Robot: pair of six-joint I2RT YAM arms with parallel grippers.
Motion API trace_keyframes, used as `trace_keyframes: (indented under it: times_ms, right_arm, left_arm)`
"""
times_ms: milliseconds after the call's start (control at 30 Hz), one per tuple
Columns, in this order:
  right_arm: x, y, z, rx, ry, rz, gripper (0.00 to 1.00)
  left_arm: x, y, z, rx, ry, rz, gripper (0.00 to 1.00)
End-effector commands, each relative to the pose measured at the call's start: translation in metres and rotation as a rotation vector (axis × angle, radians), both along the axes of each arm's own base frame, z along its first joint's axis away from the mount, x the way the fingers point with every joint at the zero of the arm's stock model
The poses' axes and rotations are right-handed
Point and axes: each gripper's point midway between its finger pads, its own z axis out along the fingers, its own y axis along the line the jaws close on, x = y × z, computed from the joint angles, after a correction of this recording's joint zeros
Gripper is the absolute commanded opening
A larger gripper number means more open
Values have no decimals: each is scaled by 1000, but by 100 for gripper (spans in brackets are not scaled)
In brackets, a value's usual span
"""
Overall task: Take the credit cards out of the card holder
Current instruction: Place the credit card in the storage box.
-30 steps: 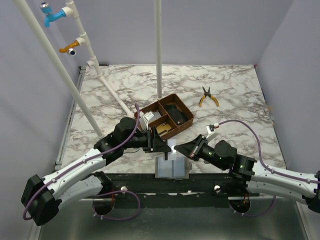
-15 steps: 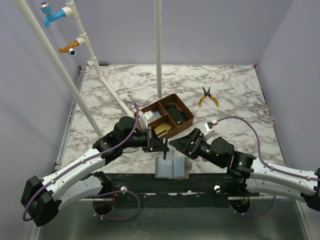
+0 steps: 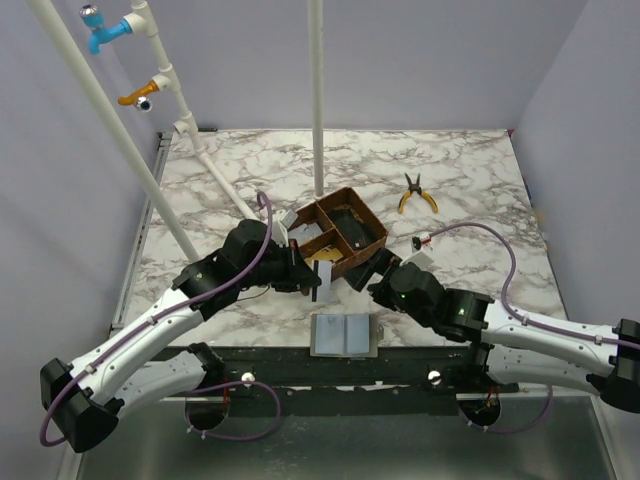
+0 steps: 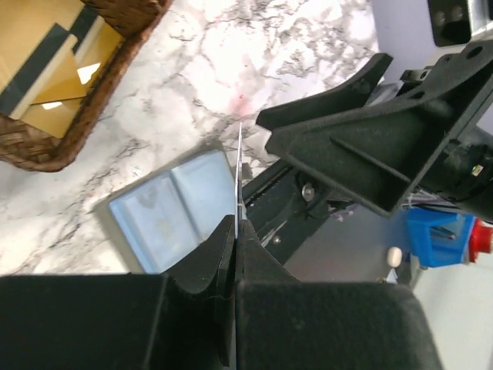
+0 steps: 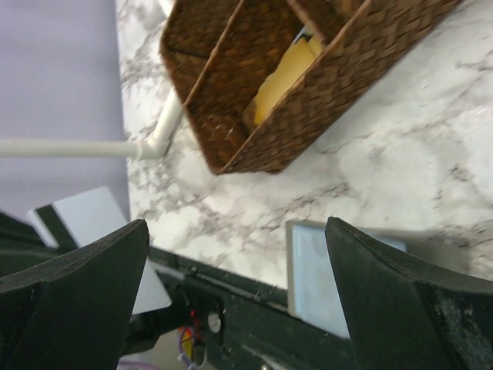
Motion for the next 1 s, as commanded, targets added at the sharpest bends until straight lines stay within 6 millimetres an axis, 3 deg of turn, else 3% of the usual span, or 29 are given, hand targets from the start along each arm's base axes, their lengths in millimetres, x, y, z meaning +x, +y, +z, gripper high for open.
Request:
trace_keyframes:
  times_ms: [0,233,567,967]
  right_arm:
    - [25,-24,-7,-109,-18,-106,100]
    - [49,-65,-9,-104,-16,-260,100]
    - [84,-105,5,-211,2,-395,100]
    - [134,-153,-4,-308,103,-492,100]
  left_arm:
    - [18,19,-6,128,-46,71,0]
    - [42,23,2,196,-58,109,0]
    - [75,19,16,261,-36,129,0]
    - [105,27,-5,434,-86,118,0]
